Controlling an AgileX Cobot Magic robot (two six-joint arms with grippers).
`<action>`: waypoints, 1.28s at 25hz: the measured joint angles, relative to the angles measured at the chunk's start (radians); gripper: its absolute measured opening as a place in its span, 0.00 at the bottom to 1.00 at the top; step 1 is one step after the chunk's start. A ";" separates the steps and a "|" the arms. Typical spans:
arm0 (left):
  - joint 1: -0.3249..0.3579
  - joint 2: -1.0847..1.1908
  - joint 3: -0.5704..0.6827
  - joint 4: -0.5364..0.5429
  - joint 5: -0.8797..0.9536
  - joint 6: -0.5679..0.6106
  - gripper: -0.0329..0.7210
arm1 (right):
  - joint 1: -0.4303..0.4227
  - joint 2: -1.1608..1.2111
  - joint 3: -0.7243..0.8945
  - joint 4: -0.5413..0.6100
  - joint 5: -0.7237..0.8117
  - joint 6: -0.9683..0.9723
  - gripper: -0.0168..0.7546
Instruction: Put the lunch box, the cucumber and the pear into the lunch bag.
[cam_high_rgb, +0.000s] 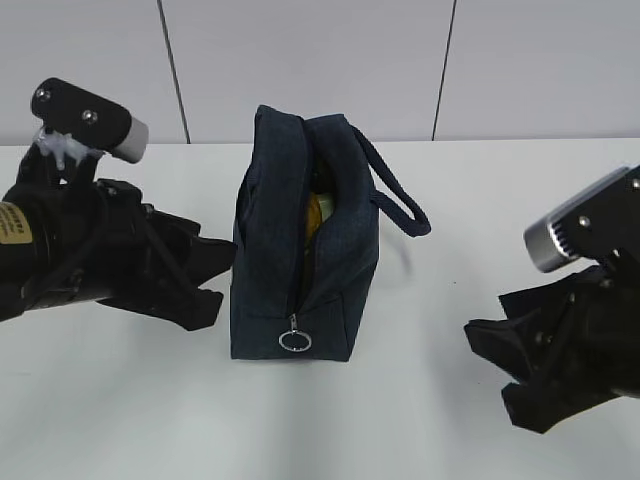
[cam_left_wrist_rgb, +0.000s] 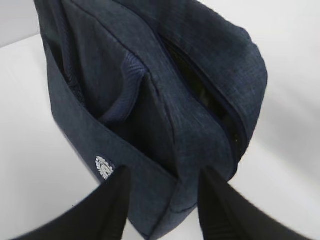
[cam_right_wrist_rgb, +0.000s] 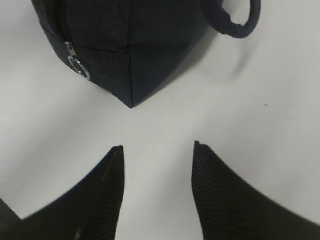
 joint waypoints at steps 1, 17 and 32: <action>0.000 0.000 0.000 0.000 -0.004 0.000 0.41 | 0.013 0.000 0.017 0.000 -0.046 0.000 0.48; -0.002 0.030 0.000 0.151 -0.038 0.001 0.41 | 0.142 0.222 0.081 -0.105 -0.378 0.011 0.48; -0.003 0.208 -0.145 0.162 -0.027 0.002 0.50 | 0.142 0.309 0.081 -0.162 -0.586 0.071 0.37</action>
